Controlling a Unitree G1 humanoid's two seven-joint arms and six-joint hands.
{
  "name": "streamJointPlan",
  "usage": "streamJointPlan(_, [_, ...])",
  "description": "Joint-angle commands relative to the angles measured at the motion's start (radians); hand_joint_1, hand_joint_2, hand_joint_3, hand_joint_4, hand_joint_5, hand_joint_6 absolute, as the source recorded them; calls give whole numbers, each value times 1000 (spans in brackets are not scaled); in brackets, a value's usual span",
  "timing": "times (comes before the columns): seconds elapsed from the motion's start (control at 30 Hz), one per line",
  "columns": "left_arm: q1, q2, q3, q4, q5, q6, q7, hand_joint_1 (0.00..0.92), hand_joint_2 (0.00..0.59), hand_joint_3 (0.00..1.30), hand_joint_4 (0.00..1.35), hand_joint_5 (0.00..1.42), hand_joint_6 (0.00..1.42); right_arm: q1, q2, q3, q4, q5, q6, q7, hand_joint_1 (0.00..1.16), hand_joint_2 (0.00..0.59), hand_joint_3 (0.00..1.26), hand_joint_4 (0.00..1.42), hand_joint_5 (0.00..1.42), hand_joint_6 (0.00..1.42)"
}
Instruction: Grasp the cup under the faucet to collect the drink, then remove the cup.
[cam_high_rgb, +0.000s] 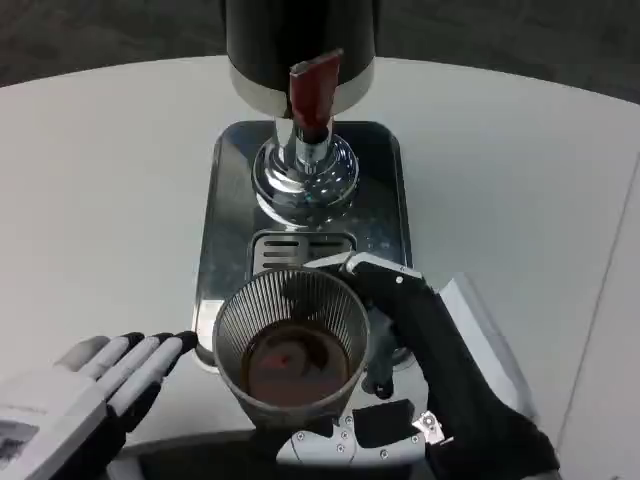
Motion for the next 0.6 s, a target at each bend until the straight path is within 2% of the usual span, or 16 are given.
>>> streamJointPlan(0.03, [57, -68, 12, -33, 47, -13, 97, 0, 48, 0, 0, 0, 0, 34, -10, 17, -51, 22, -53, 13, 1105, 84, 817, 1012, 956, 1273])
streamJointPlan(0.13, [68, -87, 8, -54, 62, -15, 126, 0, 50, 0, 0, 0, 0, 53, -12, 22, -62, 30, -56, 17, 1105, 84, 817, 1012, 956, 1273])
streamJointPlan(0.33, [78, -90, 2, -99, 65, -10, 115, 0, 49, 0, 0, 0, 0, 89, -23, 31, -101, 39, -67, 28, 1104, 84, 812, 1012, 956, 1273])
streamJointPlan(0.6, [72, -82, -9, -115, 76, 4, 103, 0, 50, 0, 0, 0, 0, 93, -35, 15, -117, 58, -56, 55, 1104, 85, 809, 1012, 956, 1273])
